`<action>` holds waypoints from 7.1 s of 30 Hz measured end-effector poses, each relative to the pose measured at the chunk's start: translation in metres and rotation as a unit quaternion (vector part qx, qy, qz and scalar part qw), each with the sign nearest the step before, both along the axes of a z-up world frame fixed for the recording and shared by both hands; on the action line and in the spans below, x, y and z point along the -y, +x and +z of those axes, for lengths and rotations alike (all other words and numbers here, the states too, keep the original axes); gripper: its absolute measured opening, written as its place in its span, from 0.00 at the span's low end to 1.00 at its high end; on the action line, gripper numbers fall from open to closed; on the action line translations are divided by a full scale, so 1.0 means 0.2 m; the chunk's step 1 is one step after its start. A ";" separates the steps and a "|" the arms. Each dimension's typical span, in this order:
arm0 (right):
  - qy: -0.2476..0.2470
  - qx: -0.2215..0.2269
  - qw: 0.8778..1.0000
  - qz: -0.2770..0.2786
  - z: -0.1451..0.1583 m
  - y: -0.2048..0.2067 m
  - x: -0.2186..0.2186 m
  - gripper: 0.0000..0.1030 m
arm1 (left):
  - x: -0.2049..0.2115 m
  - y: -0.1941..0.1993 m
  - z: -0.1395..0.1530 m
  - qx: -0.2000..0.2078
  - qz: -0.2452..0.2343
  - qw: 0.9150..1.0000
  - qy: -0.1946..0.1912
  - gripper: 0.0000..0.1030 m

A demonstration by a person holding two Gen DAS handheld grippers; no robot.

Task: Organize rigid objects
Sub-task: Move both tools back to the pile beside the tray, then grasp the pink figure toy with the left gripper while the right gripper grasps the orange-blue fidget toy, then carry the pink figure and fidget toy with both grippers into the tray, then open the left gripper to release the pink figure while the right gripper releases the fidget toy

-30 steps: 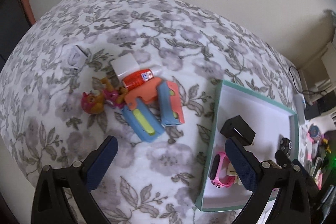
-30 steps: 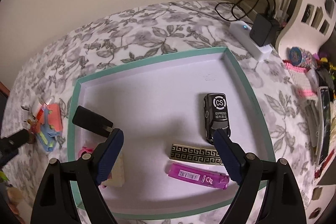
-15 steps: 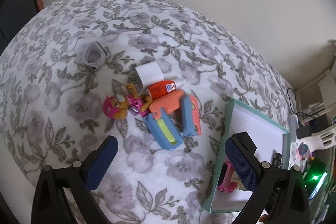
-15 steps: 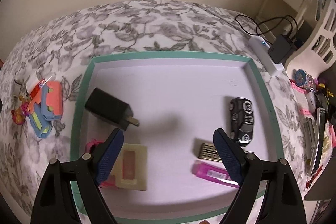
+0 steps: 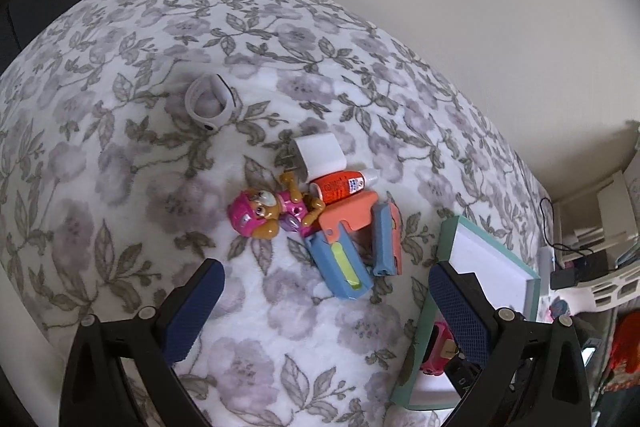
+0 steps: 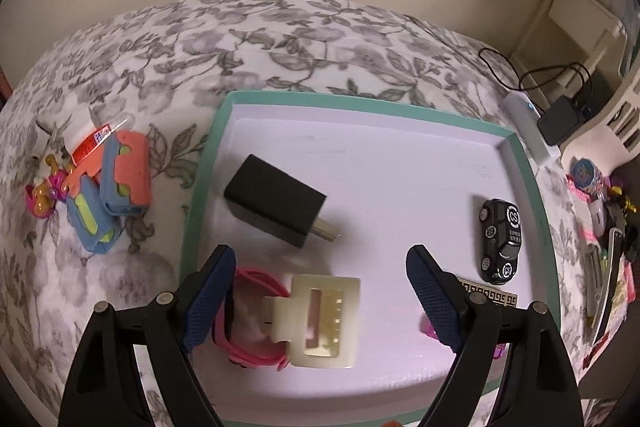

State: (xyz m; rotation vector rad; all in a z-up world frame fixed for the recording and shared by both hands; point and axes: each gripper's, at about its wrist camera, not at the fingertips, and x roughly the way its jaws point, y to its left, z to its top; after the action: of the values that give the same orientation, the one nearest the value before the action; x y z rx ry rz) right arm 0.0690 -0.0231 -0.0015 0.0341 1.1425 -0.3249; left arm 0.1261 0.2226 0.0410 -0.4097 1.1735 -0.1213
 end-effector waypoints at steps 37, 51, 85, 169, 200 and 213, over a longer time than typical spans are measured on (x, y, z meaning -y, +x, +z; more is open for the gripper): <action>0.025 0.025 0.997 0.066 0.17 0.30 -0.28 0.85 | -0.32 0.32 -0.05 0.014 0.054 0.998 0.009 1.00; 0.099 -0.015 0.989 0.110 -0.03 0.51 -0.46 0.85 | -0.27 0.36 -0.30 -0.053 0.012 0.998 0.007 1.00; 0.175 -0.035 0.980 0.090 -0.16 0.54 -0.39 0.45 | -0.06 0.36 -0.42 -0.082 -0.036 0.996 0.021 0.62; 0.139 0.002 0.980 -0.146 0.10 -0.17 0.68 0.44 | 1.02 -0.10 0.03 0.005 -0.217 0.976 -0.005 0.41; 0.130 -0.038 0.984 -0.118 -0.01 -0.11 0.61 0.44 | 1.13 -0.12 -0.21 -0.053 -0.231 0.970 0.048 0.42; 0.124 0.019 0.983 -0.132 0.22 -0.15 0.65 0.45 | 1.08 -0.13 0.00 -0.014 -0.223 0.975 0.015 0.73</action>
State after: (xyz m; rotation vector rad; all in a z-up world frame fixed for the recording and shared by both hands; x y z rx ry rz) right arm 0.0393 -0.1529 0.0428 0.4119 1.1359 -0.4133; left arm 0.1005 0.0059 0.0404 -0.1148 1.2795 -0.4889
